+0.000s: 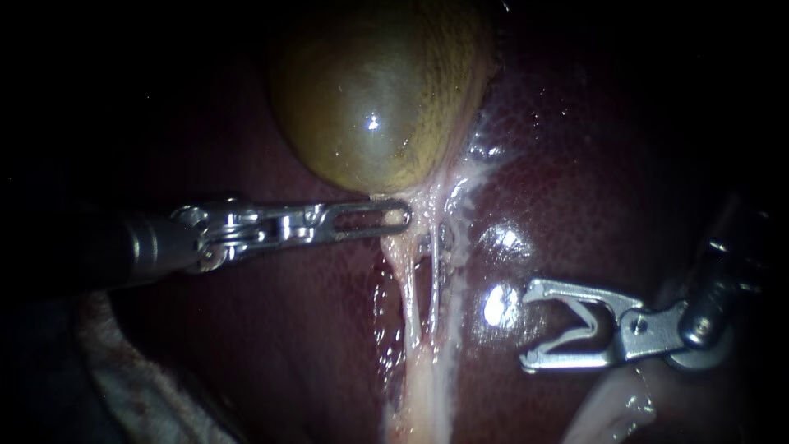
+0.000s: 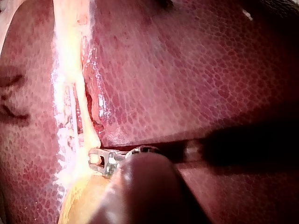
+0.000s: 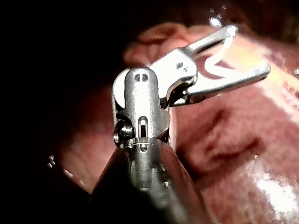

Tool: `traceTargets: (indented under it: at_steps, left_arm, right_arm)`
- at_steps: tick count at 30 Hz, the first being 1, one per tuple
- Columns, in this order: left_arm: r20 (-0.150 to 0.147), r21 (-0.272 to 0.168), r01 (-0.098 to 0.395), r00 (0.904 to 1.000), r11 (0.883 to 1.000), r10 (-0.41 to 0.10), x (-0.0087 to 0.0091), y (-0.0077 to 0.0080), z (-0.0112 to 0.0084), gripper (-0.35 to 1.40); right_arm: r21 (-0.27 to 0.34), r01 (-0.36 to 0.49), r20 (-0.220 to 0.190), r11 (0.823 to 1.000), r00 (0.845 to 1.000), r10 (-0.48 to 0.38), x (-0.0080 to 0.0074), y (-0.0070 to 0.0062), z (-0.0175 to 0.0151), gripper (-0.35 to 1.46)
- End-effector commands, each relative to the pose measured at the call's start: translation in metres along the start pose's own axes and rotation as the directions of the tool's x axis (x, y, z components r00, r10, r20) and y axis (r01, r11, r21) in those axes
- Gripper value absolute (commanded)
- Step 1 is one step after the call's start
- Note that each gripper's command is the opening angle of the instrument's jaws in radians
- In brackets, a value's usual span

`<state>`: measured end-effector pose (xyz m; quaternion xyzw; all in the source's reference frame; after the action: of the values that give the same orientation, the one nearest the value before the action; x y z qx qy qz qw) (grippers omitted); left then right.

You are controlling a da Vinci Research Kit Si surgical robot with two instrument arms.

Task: Clipping first clip left tube

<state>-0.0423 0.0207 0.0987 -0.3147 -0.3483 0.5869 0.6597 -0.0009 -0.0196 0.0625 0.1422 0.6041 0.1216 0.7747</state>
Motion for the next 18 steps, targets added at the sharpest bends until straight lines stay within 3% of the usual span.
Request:
traceTargets:
  at_steps: [1,9,18]
  left_arm:
    - [-0.001,0.0,0.0,1.0,1.0,0.0,0.0,0.0,0.0,-0.35]
    - [0.001,0.0,0.002,1.0,1.0,-0.002,-0.0001,0.0004,-0.0003,-0.35]
    - [0.0,-0.015,0.017,0.9998,1.0,-0.017,0.0,0.0024,-0.0017,-0.35]
  right_arm:
    - [-0.001,0.0,0.0,1.0,1.0,0.0,0.0,0.0,0.0,0.59]
    - [-0.002,0.0,0.0,1.0,1.0,0.0,0.0,0.0,0.0002,0.59]
    - [-0.004,-0.019,0.0,1.0,1.0,0.019,0.0001,0.0,0.0005,0.6]
